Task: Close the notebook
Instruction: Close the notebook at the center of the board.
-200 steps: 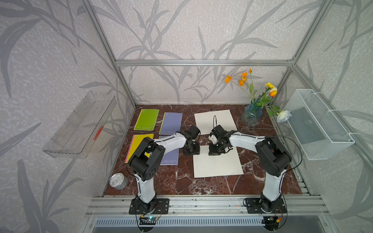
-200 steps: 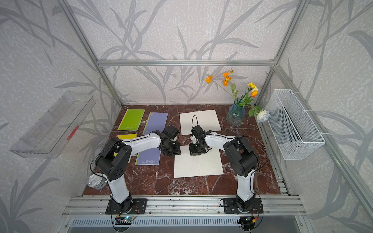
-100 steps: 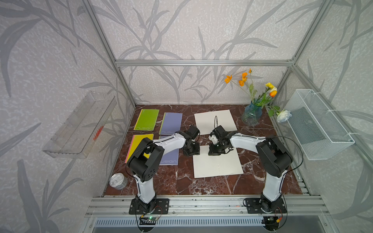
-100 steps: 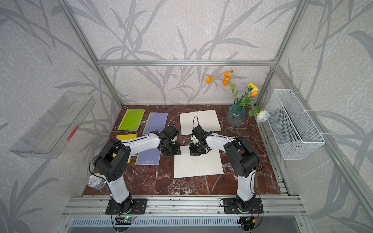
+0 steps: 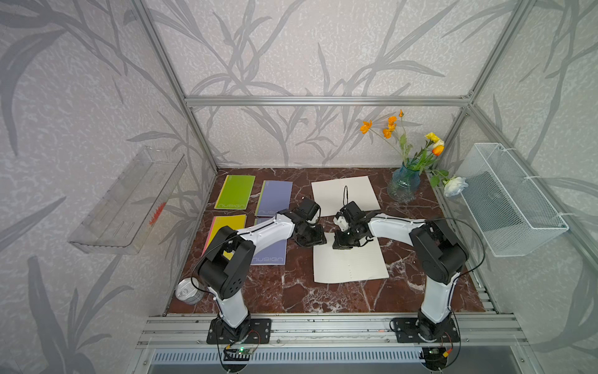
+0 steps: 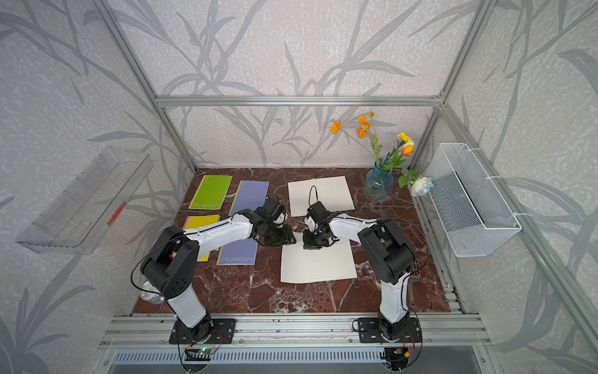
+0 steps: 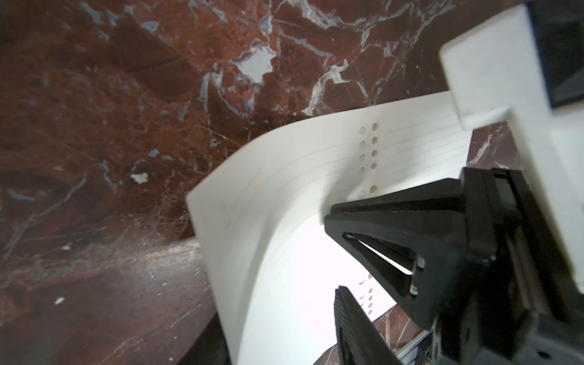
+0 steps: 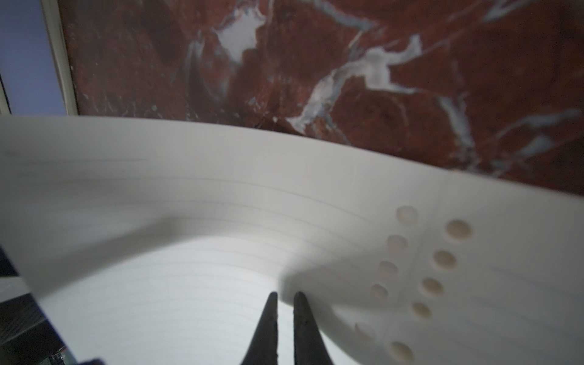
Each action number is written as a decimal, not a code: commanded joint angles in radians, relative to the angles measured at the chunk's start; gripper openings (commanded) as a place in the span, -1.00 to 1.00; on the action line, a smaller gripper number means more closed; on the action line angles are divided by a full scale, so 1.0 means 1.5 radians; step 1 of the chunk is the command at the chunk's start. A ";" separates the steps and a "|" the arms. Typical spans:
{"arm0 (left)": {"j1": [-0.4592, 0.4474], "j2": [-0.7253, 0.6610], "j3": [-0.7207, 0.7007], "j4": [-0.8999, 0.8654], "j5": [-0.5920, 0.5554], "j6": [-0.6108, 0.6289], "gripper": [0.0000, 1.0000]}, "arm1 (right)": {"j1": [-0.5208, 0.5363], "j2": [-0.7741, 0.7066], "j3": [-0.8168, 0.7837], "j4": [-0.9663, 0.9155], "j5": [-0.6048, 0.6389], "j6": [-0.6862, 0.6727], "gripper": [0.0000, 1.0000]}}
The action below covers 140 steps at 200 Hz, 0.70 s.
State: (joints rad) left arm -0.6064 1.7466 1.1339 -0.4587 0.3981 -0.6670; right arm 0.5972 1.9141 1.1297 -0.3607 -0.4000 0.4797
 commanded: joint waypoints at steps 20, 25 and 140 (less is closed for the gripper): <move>-0.005 -0.018 -0.007 0.009 0.022 -0.001 -0.18 | 0.012 0.067 -0.042 -0.043 0.056 -0.001 -0.74; -0.005 -0.019 -0.007 0.004 0.019 0.001 -0.22 | 0.012 0.067 -0.041 -0.043 0.056 -0.001 -0.74; -0.005 -0.049 -0.027 -0.053 -0.021 0.015 -0.93 | 0.011 0.004 -0.018 -0.076 0.071 -0.009 -0.62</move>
State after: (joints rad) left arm -0.6079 1.7233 1.0954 -0.4664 0.3912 -0.6682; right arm 0.6060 1.9083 1.1366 -0.3622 -0.3927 0.4782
